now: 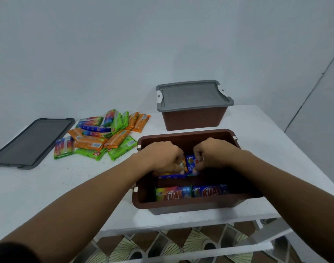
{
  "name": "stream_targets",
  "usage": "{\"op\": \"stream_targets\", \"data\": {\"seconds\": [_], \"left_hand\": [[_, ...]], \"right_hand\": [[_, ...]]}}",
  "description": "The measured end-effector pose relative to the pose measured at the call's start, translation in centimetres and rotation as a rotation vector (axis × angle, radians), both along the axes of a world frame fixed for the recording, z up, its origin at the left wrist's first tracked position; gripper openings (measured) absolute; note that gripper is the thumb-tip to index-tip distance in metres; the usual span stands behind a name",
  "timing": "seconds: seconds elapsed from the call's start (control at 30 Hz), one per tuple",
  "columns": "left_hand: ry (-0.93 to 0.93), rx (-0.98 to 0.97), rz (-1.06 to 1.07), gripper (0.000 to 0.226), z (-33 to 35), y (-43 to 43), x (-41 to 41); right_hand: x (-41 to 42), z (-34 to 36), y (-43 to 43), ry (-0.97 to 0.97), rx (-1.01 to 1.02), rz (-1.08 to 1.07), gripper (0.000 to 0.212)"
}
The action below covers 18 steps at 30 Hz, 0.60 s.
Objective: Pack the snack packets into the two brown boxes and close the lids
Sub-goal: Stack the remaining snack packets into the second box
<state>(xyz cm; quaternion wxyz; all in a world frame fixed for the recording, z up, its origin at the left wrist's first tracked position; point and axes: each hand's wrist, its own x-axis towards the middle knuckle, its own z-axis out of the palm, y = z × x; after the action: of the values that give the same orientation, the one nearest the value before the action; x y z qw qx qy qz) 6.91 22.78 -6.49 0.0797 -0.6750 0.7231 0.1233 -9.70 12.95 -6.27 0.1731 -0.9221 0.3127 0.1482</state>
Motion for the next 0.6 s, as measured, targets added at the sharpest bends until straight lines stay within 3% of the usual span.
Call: {"op": "stream_targets", "data": {"seconds": [0.13,0.27,0.6], "left_hand": [[0.188,-0.258,-0.037,0.007,2.3,0.3,2.1],[0.265,-0.386,-0.032,0.006,4.4,0.9,5.3],[0.391,-0.419,0.091,0.009,5.3,3.9,15.7]], "right_hand": [[0.5,2.7,0.5,-0.257,-0.027,0.018,0.014],[2.8,4.6,0.7,-0.509,-0.05,0.003,0.002],[12.7,5.9,3.1,-0.535,-0.069,0.066,0.007]]}}
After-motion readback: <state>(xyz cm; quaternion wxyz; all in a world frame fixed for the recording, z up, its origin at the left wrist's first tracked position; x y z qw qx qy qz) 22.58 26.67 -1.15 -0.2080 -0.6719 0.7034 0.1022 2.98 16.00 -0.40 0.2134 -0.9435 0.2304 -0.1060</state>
